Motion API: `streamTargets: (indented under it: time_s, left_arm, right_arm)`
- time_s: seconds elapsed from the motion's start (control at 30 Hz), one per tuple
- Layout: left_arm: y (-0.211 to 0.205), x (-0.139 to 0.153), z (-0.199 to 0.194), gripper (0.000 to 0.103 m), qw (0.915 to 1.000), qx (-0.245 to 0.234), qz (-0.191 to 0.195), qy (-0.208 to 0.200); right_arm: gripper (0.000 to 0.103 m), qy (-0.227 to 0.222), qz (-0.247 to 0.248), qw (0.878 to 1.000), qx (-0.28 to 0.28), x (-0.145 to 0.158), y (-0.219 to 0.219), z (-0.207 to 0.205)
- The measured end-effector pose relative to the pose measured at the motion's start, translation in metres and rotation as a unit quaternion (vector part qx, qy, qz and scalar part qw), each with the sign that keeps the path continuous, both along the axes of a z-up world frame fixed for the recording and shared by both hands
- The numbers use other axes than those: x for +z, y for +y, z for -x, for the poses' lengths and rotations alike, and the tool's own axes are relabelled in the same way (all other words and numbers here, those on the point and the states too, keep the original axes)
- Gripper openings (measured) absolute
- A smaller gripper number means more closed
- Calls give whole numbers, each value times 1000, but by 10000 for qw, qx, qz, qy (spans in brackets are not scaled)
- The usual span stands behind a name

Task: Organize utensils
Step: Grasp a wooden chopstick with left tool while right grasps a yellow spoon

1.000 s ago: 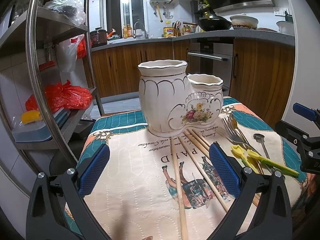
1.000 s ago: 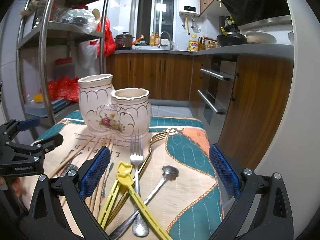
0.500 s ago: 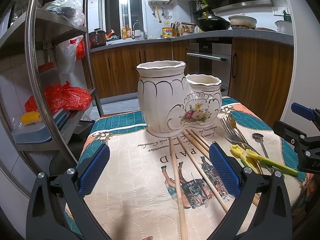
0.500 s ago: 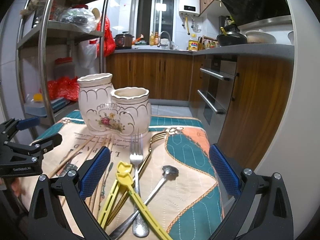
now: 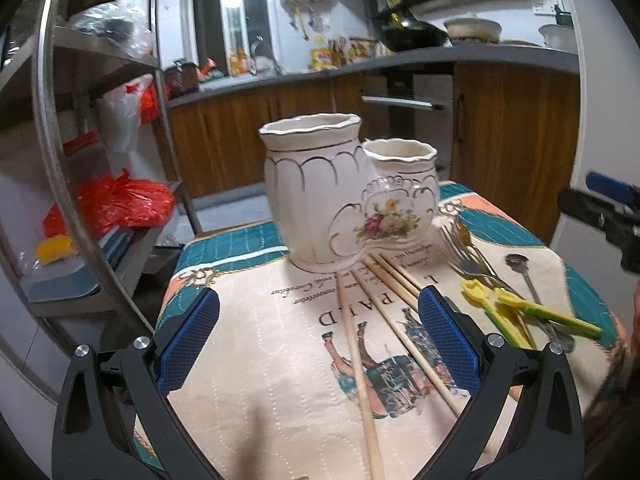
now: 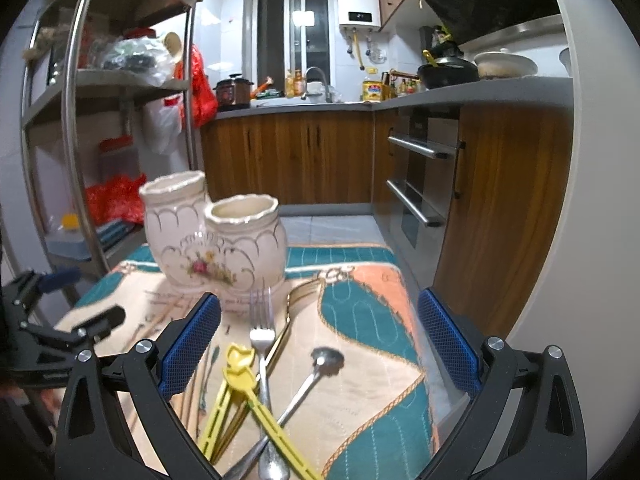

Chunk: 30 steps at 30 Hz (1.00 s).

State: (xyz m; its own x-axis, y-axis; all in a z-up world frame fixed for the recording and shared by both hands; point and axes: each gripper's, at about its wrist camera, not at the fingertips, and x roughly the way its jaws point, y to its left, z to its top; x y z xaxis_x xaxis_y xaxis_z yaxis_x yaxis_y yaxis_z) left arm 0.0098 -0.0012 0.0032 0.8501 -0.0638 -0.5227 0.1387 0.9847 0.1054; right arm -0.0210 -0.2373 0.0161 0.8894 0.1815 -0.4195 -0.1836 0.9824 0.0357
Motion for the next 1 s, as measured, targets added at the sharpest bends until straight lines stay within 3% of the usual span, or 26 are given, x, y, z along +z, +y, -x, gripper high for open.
streamTargets:
  time_s: [0.17, 0.27, 0.4, 0.57, 0.67, 0.73, 0.8, 1.0]
  left_arm:
    - [6, 22, -6, 98, 9992, -365, 29, 173]
    - [8, 28, -9, 98, 9975, -615, -24, 349]
    - [7, 18, -13, 98, 9933, -776, -296, 807]
    - [9, 4, -10, 98, 9896, -919, -202, 1085]
    - [8, -6, -14, 97, 9861, -964, -204, 1336]
    - [5, -10, -17, 96, 9844, -985, -252, 1433]
    - [1, -17, -18, 80, 9798, -1081, -276, 1658]
    - [-5, -36, -24, 44, 9683, -1211, -345, 2157]
  right_arm:
    - [98, 3, 304, 9993, 223, 19, -13, 1]
    - [98, 298, 608, 9967, 448, 19, -22, 1]
    - [98, 699, 803, 9918, 711, 8, -26, 0]
    - [98, 1099, 856, 9823, 1252, -10, -10, -2]
    - [94, 1292, 1086, 9731, 1569, -23, 10, -4]
    - [81, 1395, 1215, 9672, 1738, -29, 19, -4]
    - [64, 1547, 1363, 9606, 1862, -37, 27, -6]
    - [39, 1864, 1539, 9469, 2120, -51, 39, -9]
